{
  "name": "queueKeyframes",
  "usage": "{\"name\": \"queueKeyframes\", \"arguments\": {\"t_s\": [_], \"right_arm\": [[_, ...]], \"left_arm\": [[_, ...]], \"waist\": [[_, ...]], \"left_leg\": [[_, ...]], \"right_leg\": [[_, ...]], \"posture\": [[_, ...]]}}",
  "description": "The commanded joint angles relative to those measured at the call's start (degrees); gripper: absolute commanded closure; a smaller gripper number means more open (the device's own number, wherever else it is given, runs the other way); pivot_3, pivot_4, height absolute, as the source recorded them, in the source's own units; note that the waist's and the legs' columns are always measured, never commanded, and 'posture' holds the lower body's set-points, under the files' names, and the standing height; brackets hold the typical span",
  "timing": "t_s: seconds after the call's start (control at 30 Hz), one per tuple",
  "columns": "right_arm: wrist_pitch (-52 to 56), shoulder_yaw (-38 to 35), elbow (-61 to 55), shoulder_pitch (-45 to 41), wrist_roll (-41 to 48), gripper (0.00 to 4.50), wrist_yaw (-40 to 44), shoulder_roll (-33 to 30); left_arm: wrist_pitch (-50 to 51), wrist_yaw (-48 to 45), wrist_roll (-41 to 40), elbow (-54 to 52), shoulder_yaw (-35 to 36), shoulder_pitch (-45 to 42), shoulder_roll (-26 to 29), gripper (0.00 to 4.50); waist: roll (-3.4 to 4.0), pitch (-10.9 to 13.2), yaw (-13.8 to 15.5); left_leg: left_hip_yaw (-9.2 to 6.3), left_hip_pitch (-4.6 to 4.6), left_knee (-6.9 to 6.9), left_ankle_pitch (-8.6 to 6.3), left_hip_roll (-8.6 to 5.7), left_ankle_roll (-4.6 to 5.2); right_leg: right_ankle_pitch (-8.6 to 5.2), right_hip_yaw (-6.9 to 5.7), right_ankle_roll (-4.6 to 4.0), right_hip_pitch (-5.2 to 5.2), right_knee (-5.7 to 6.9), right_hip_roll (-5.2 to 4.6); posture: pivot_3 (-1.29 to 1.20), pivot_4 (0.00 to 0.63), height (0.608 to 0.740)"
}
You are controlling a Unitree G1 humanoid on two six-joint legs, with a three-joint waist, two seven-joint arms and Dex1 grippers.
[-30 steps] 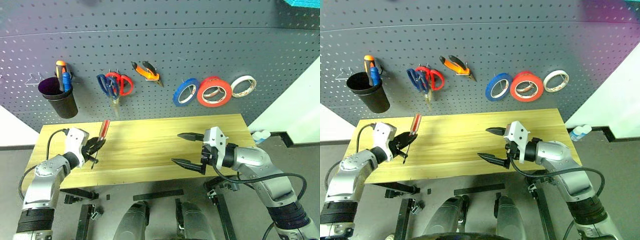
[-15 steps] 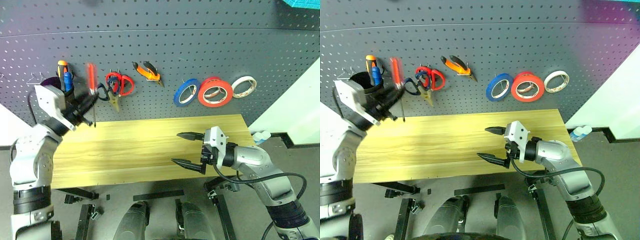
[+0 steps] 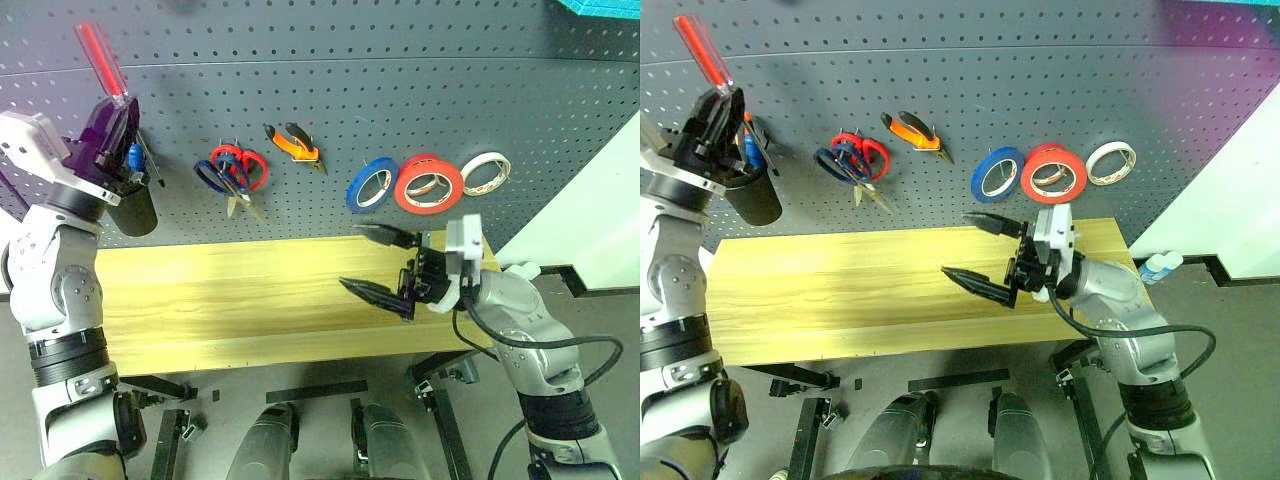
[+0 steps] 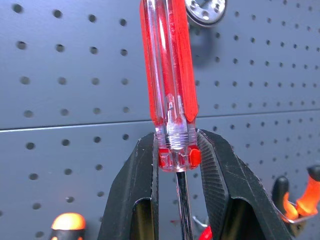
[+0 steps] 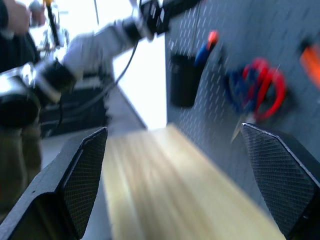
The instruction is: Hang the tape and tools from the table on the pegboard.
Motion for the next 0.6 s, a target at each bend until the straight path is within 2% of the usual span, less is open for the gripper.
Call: {"name": "queueKeyframes", "arguments": {"t_s": [0.03,0.27,0.47,0.6], "right_arm": [[-0.3,-1.1,-2.3,-0.9,1.6,0.00,-0.6,0.4],[-0.3,-0.9,-2.2,-1.4,2.1,0.00,-1.2,1.0],[0.1,-0.7,-2.1,-0.9,2.0,0.00,-1.6,0.8],[0.2,-0.9,-2.3,-0.9,2.3,0.00,-1.6,0.9]], "left_arm": [[-3.1,0.7,-0.7,0.0,2.7,-2.7,1.4,3.72],[-6.7,1.2,0.2,3.7,4.2,-6.3,3.6,3.72],[-12.8,2.4,7.8,9.5,2.9,-7.1,8.9,3.72],[-17.3,1.6,9.7,14.9,3.6,-8.2,11.5,3.72]], "waist": [[0.00,0.0,0.0],[-0.02,-0.1,-0.1],[-0.01,-0.2,-0.1],[-0.02,-0.2,-0.1]], "left_leg": [[0.00,0.00,0.00,0.00,0.00,-0.01],[0.02,0.00,0.03,0.04,0.00,-0.06],[0.03,0.03,0.02,0.04,0.01,-0.05],[0.03,0.03,0.03,0.04,0.00,-0.05]], "right_leg": [[0.00,0.00,0.00,0.00,0.01,0.00],[0.02,0.00,0.00,-0.01,0.05,0.00],[0.03,0.01,-0.01,-0.02,0.09,0.03],[0.05,0.01,-0.02,-0.02,0.10,0.03]], "posture": [[0.01,0.103,0.740],[0.01,0.103,0.740],[0.01,0.104,0.740],[0.01,0.106,0.740]]}}
